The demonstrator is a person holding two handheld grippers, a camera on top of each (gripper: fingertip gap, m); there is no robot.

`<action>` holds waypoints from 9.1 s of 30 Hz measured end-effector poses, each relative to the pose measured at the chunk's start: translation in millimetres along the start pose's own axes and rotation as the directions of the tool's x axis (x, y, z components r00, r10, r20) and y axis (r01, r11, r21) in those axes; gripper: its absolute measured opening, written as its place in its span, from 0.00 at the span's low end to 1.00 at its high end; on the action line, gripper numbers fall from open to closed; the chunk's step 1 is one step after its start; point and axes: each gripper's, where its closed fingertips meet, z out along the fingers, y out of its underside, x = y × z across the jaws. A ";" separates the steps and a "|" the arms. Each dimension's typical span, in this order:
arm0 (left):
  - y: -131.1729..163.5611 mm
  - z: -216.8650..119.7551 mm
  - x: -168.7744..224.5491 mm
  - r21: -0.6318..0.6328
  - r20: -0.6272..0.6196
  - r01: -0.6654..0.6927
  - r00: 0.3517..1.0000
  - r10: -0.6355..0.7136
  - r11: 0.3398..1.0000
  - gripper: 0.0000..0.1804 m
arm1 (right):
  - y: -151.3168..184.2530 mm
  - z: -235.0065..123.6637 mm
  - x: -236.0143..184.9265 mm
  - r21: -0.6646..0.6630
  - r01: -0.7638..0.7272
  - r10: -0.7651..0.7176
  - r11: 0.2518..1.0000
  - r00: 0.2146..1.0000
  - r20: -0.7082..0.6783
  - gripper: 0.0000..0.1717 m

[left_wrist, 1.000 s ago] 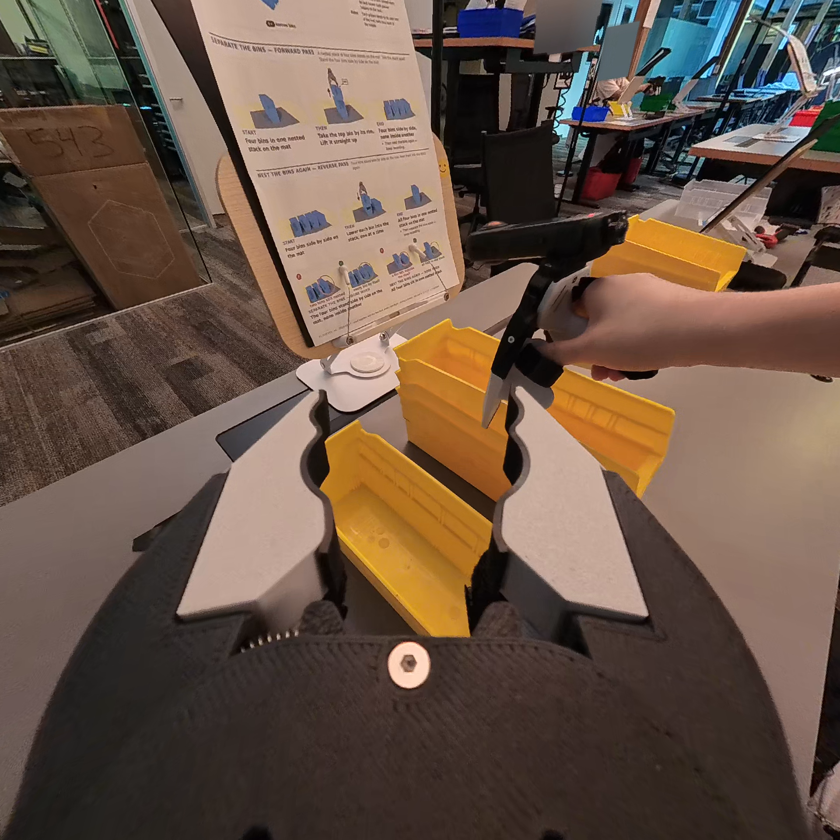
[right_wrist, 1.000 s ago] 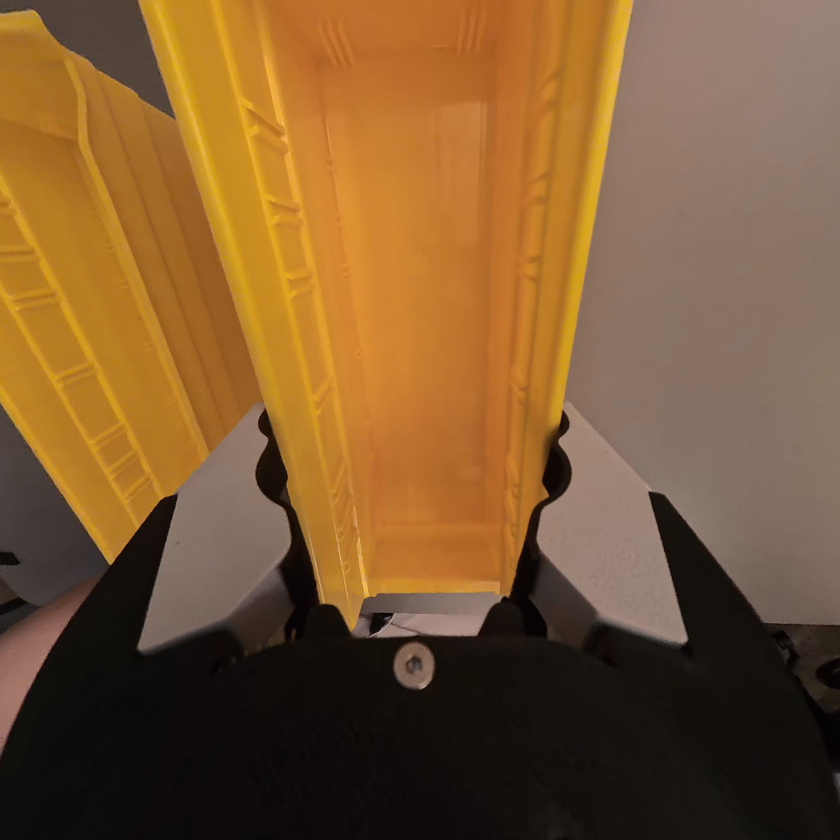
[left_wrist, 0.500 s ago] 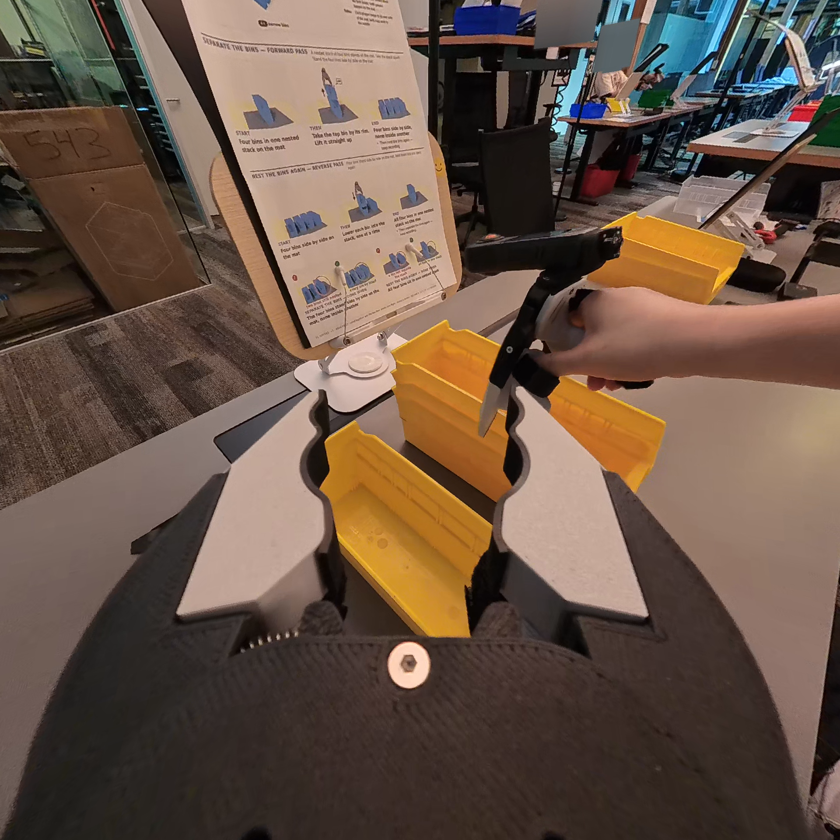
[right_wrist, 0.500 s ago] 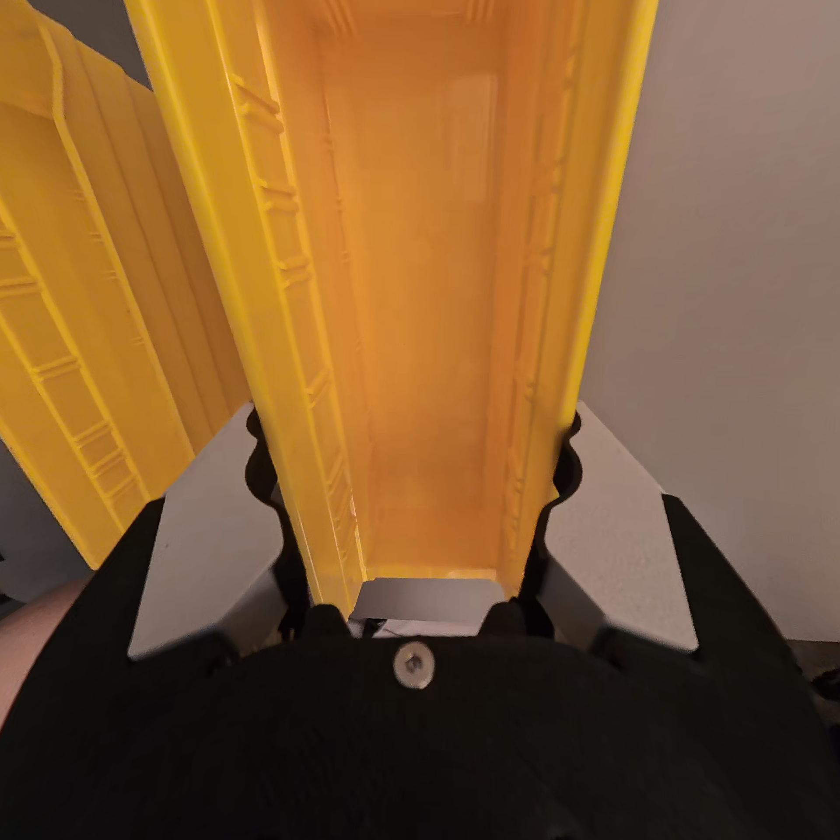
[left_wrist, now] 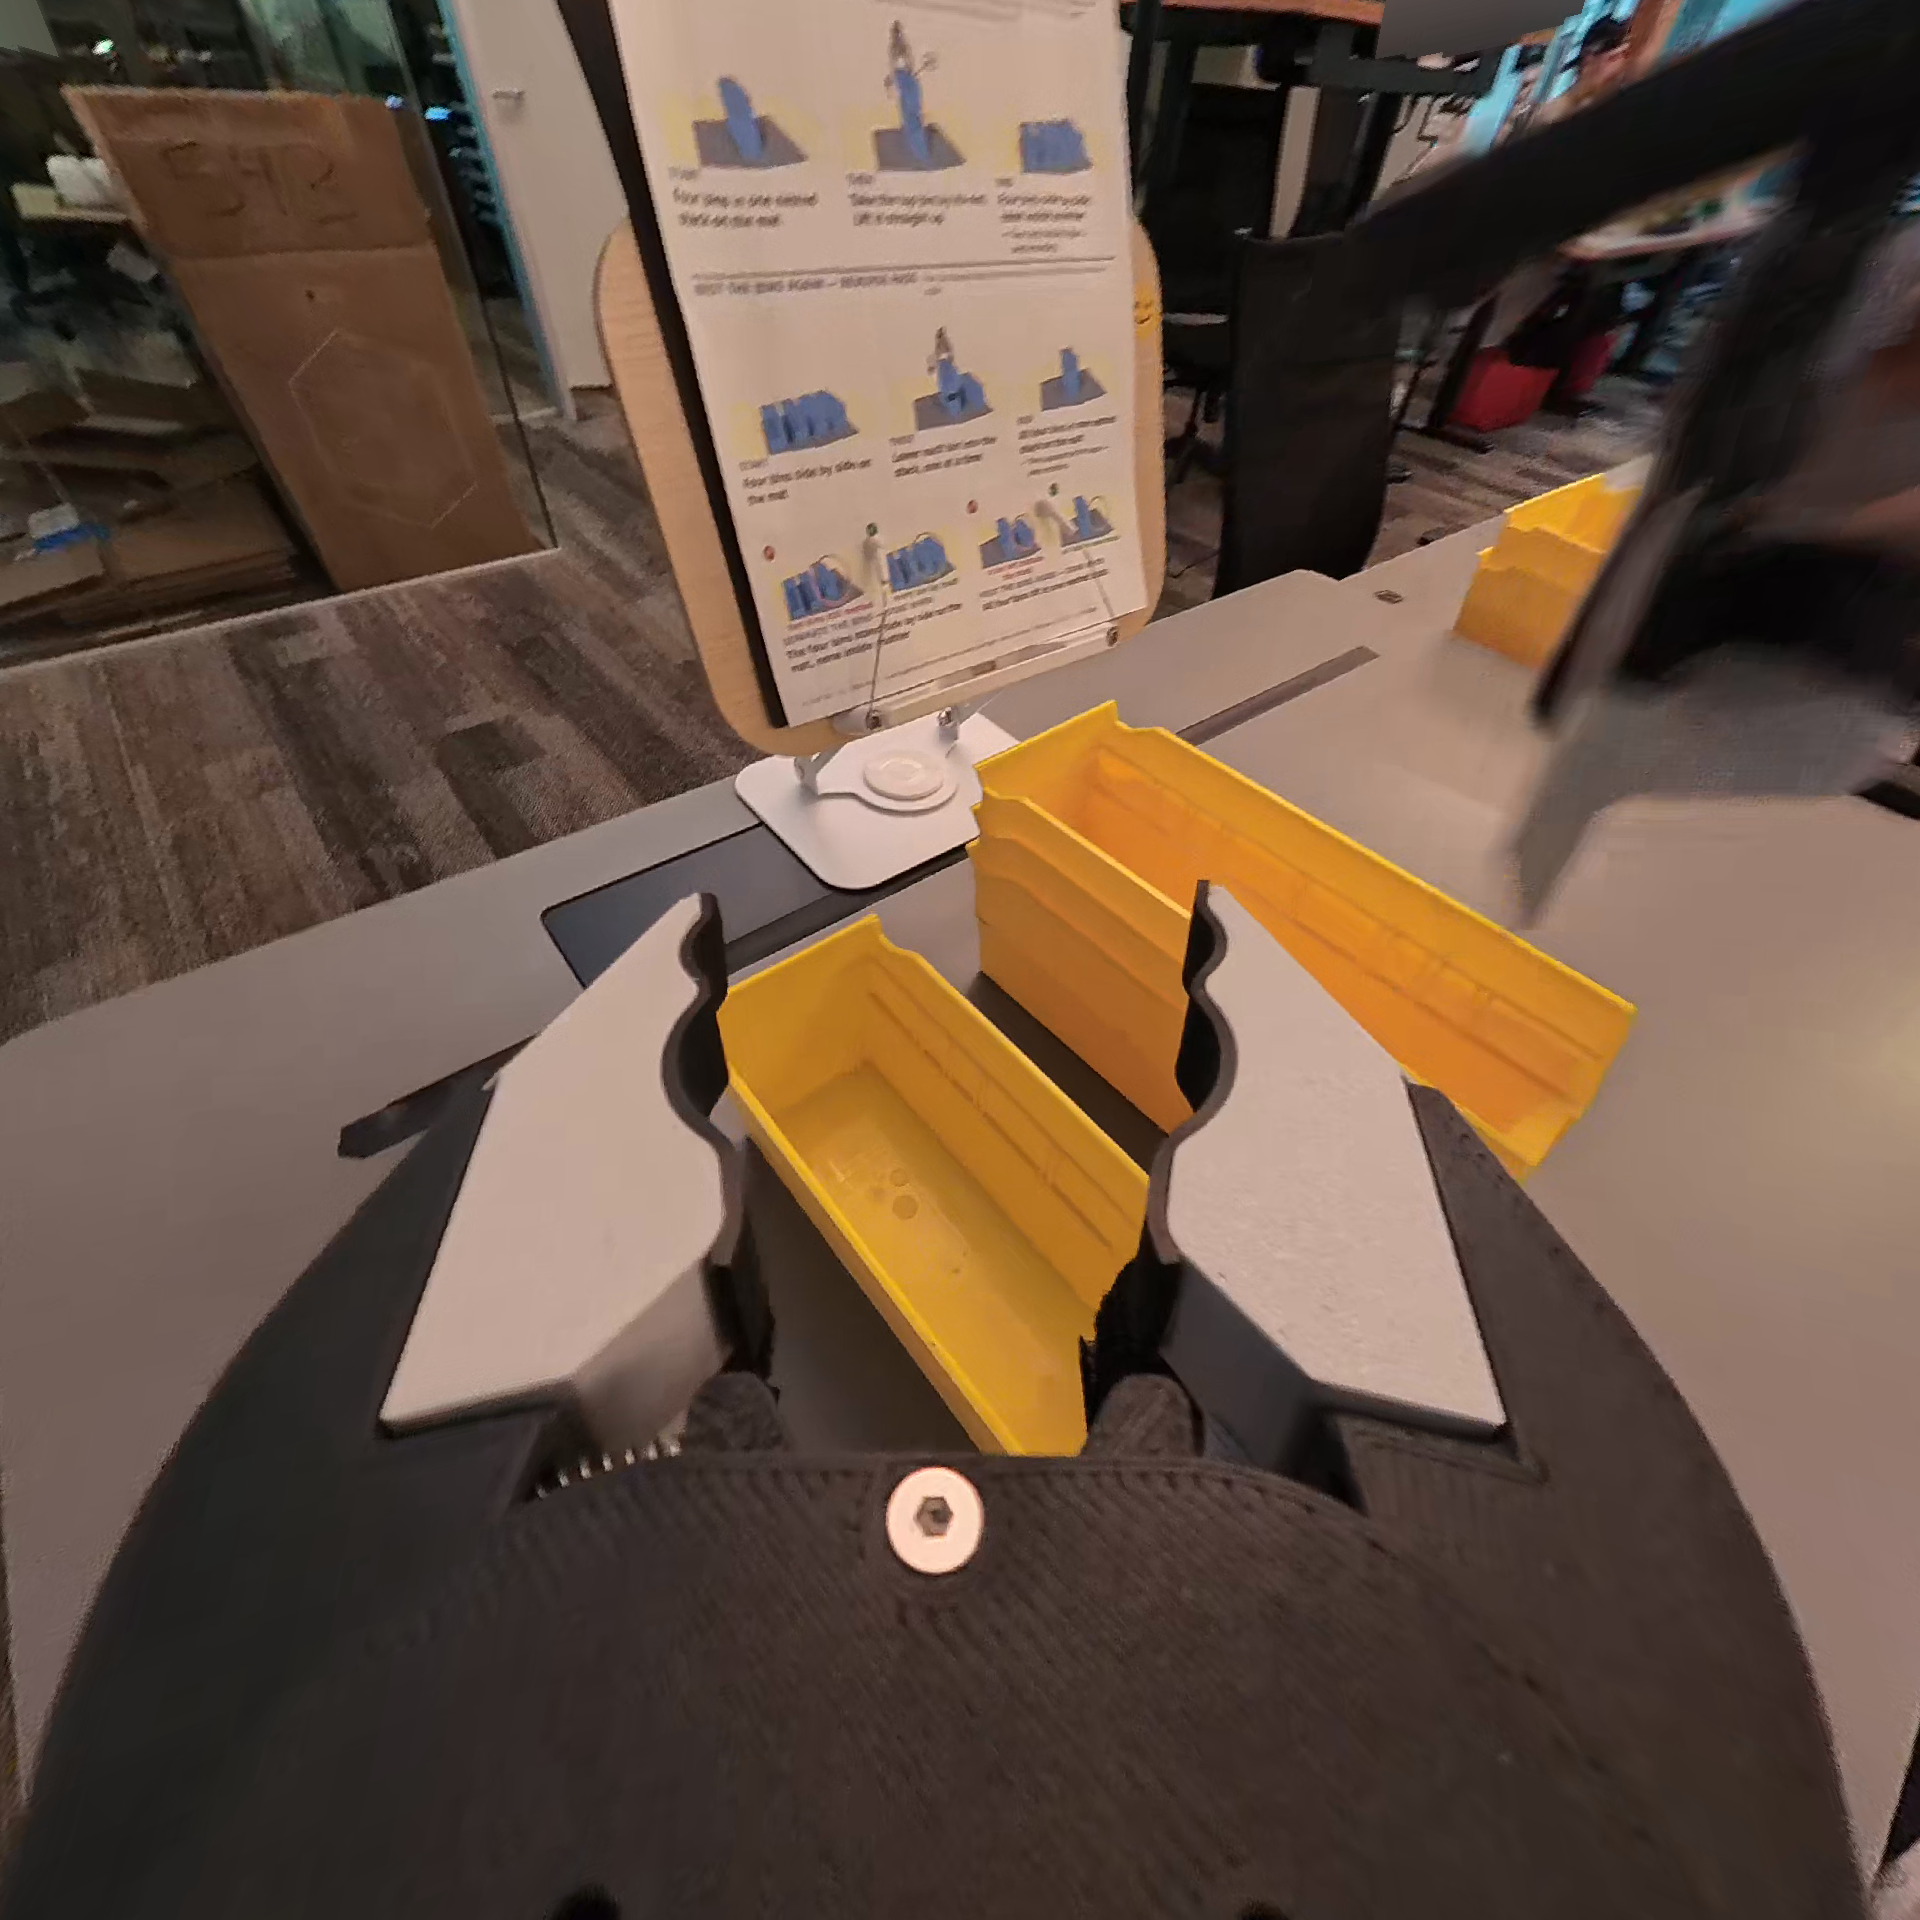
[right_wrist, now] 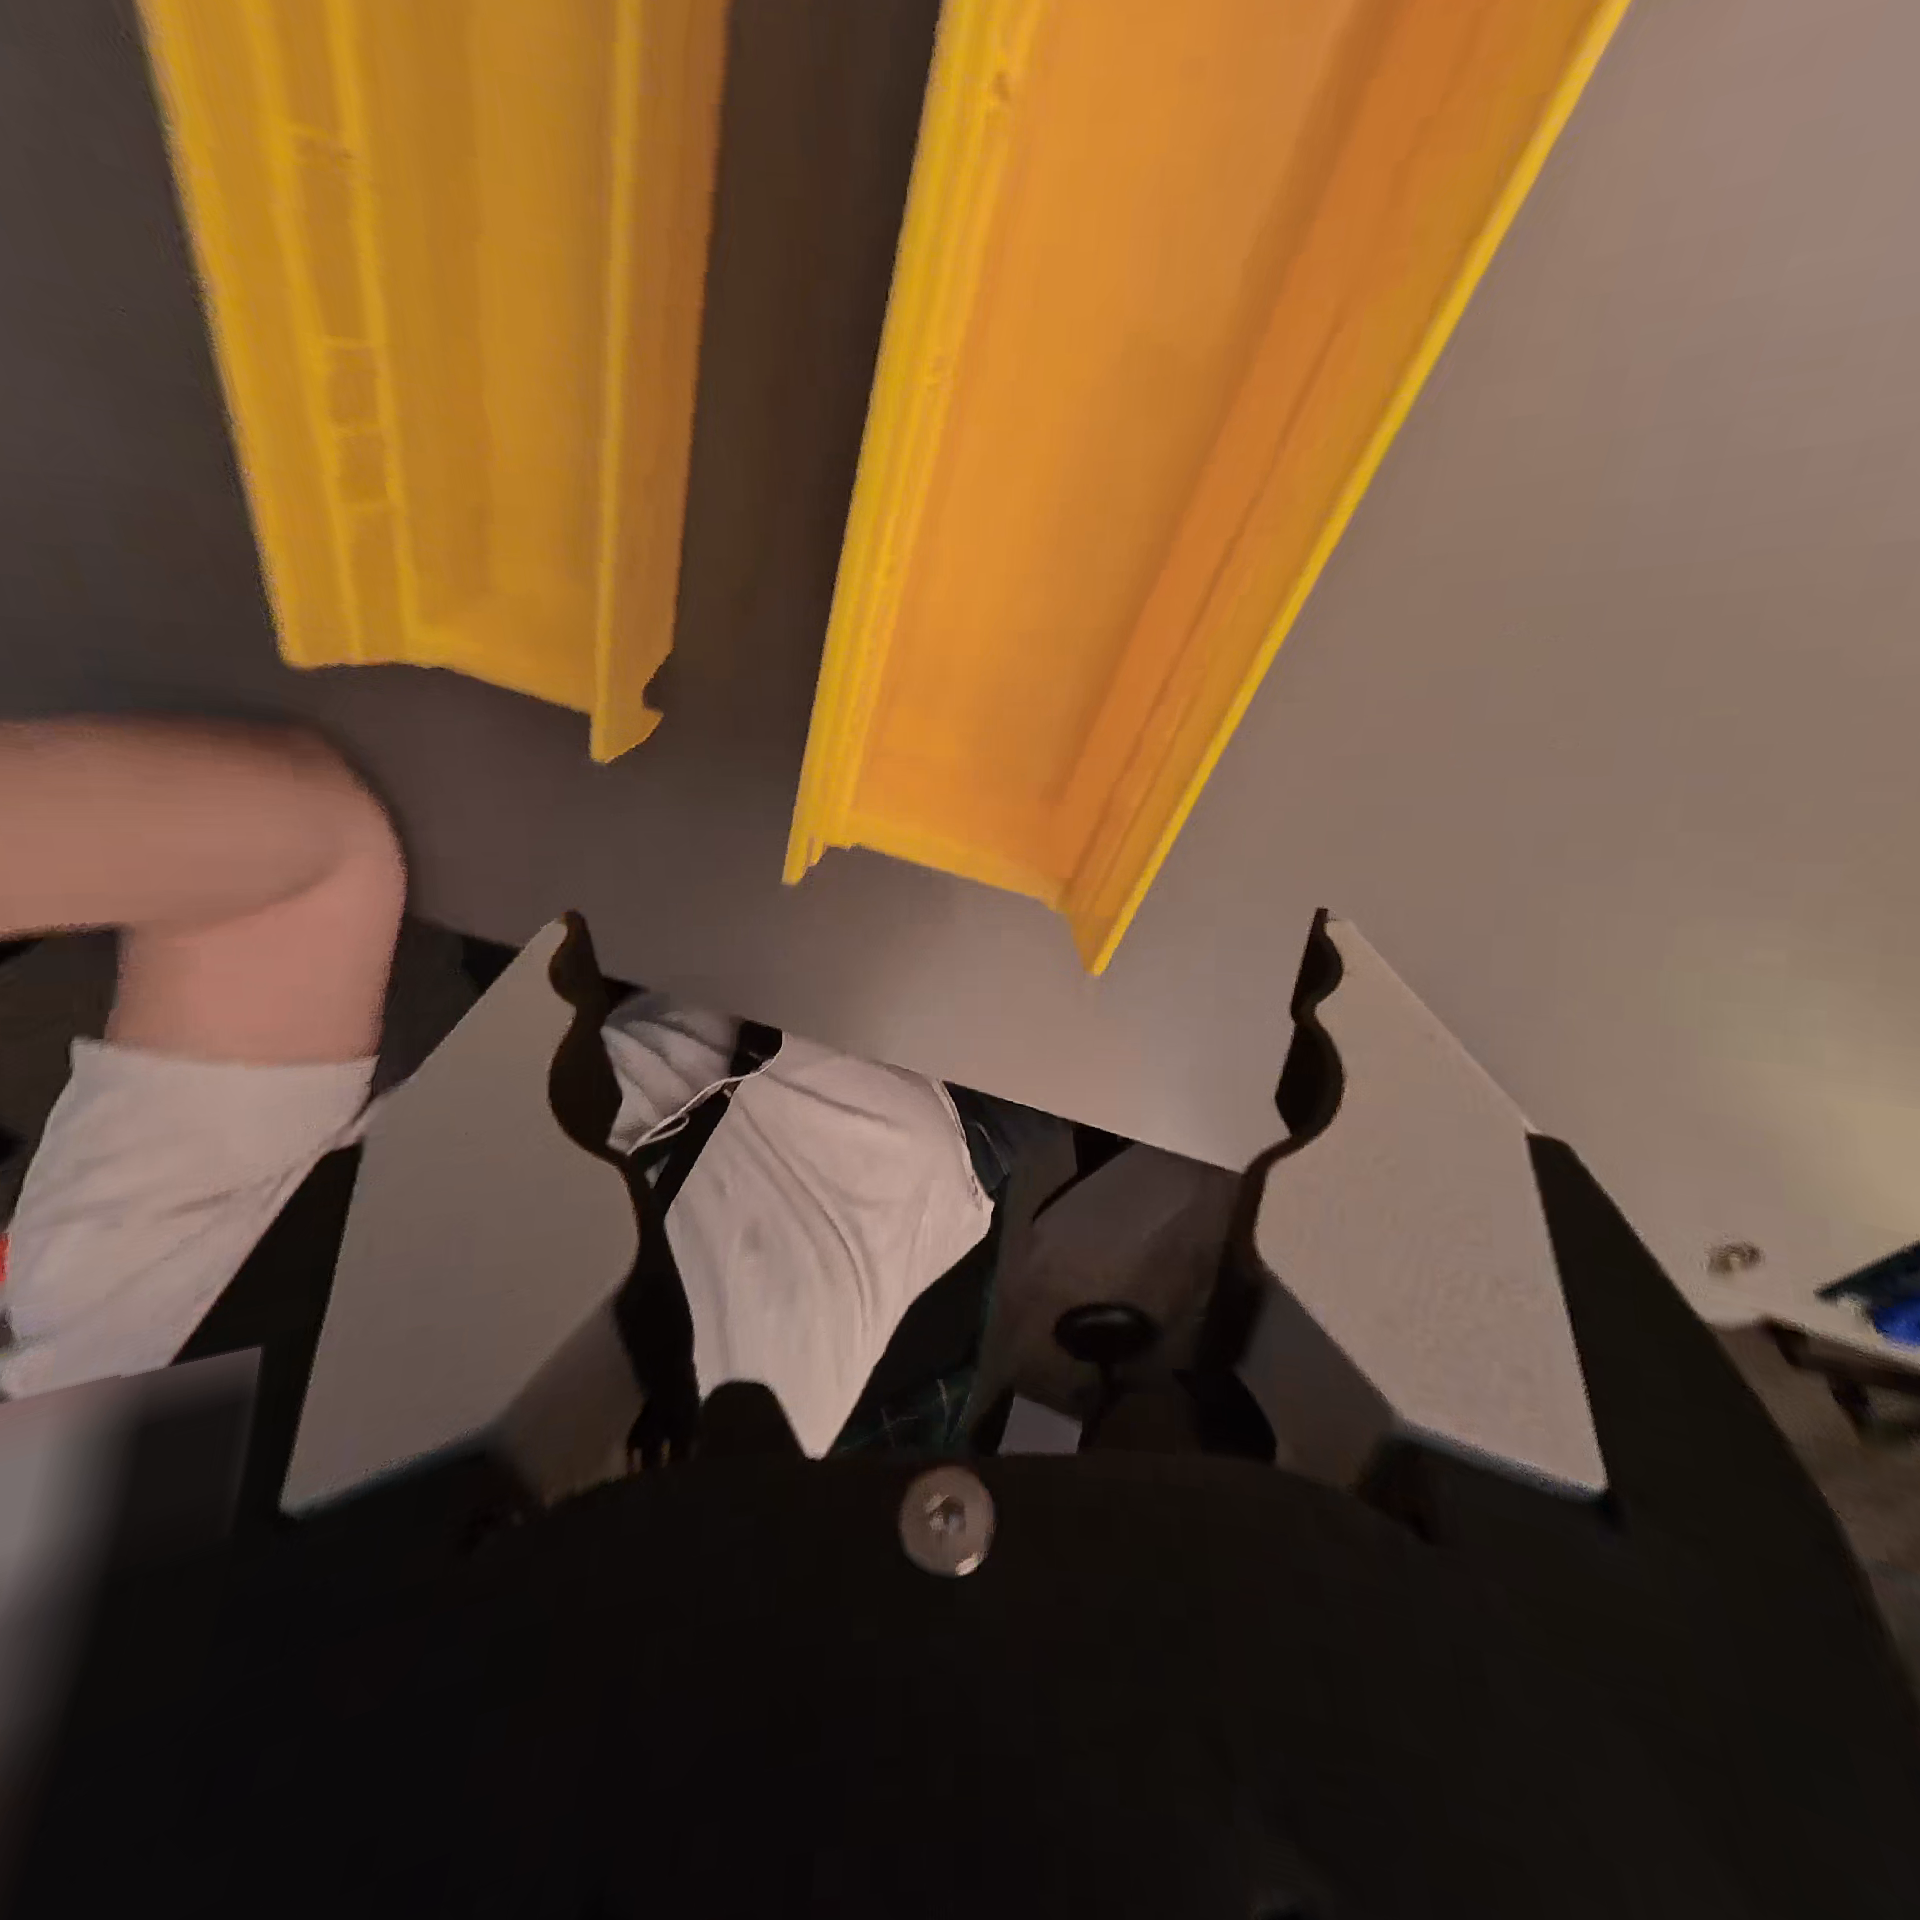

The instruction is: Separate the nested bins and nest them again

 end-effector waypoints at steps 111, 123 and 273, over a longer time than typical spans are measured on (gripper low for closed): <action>45.7 165.5 145.7 -0.775 0.608 0.563 0.788 0.096 0.286 0.64 | -69.3 6.0 323.4 0.825 0.205 -0.304 0.526 0.952 -0.043 0.60; 81.8 171.5 155.6 -0.738 0.658 0.635 0.753 0.031 0.229 0.65 | -61.4 5.7 318.7 0.821 0.211 -0.340 0.530 0.940 -0.022 0.60; 106.4 155.1 113.2 -0.513 -0.340 0.275 0.804 -0.487 0.813 0.46 | -61.6 52.8 73.3 0.848 0.103 -0.450 0.521 0.876 0.170 0.22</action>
